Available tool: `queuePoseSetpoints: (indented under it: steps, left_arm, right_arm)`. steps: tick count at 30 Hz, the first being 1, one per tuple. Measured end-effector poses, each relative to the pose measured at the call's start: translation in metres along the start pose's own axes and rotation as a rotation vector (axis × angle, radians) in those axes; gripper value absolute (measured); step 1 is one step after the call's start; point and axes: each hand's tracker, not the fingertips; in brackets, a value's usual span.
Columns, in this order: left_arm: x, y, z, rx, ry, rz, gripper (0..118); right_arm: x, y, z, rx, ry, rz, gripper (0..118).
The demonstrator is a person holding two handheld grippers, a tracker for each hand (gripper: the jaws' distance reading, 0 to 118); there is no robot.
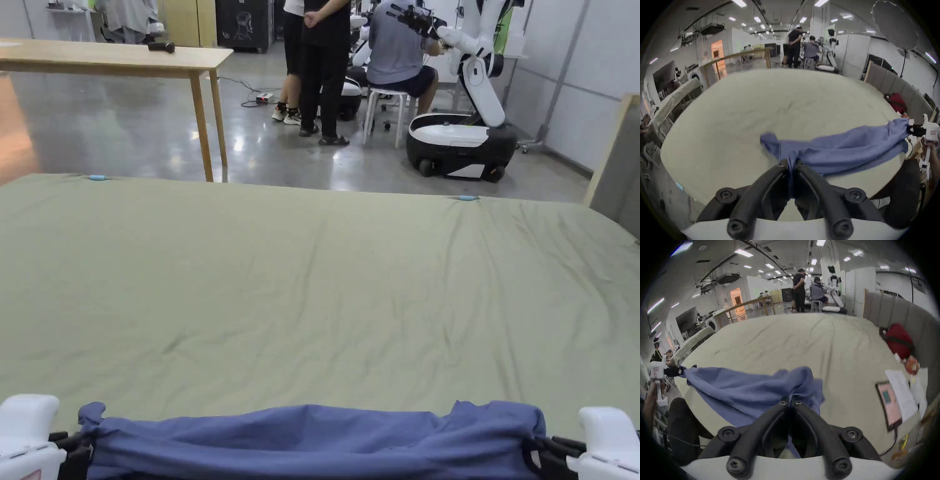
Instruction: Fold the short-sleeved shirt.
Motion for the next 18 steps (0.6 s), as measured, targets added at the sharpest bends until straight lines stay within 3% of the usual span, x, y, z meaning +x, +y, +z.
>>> queuePoseSetpoints:
  steps: [2,3,4,5,6,7,8,9,13,17,18]
  left_arm:
    - [0.002,-0.002,-0.01,0.013,0.009,-0.029,5]
    - [0.004,-0.002,-0.011,0.026,0.023,-0.034,12]
    - [0.007,0.001,-0.008,0.043,0.04,-0.031,30]
    - [0.005,0.005,-0.007,0.059,0.06,-0.026,61]
    - [0.008,0.008,0.001,0.094,0.082,-0.019,101]
    - [0.014,0.012,0.013,0.167,0.078,-0.026,110]
    - [0.021,0.016,0.029,0.268,0.056,-0.041,110]
    - [0.024,0.02,0.039,0.345,0.04,-0.046,110]
    - [0.065,0.04,0.069,0.623,0.027,-0.084,110]
    - [0.102,0.047,0.066,0.688,0.084,-0.176,110]
    - [0.106,0.047,0.065,0.682,0.077,-0.185,102]
  right_arm:
    - [-0.003,-0.008,-0.007,-0.009,-0.034,0.01,2]
    - [-0.004,-0.008,-0.008,-0.01,-0.037,0.012,2]
    - [-0.004,-0.006,-0.008,-0.011,-0.041,0.012,7]
    - [-0.006,-0.003,-0.003,-0.01,-0.044,0.012,22]
    - [-0.01,0.001,0.004,-0.007,-0.051,0.002,57]
    - [-0.017,0.006,0.016,0.028,-0.07,-0.007,83]
    - [-0.022,0.013,0.028,0.084,-0.065,-0.006,99]
    - [-0.029,0.019,0.037,0.142,-0.052,-0.005,105]
    - [-0.071,0.047,0.072,0.45,0.003,-0.047,105]
    - [-0.115,0.049,0.079,0.689,-0.084,0.086,103]
    - [-0.121,0.049,0.078,0.7,-0.083,0.1,88]
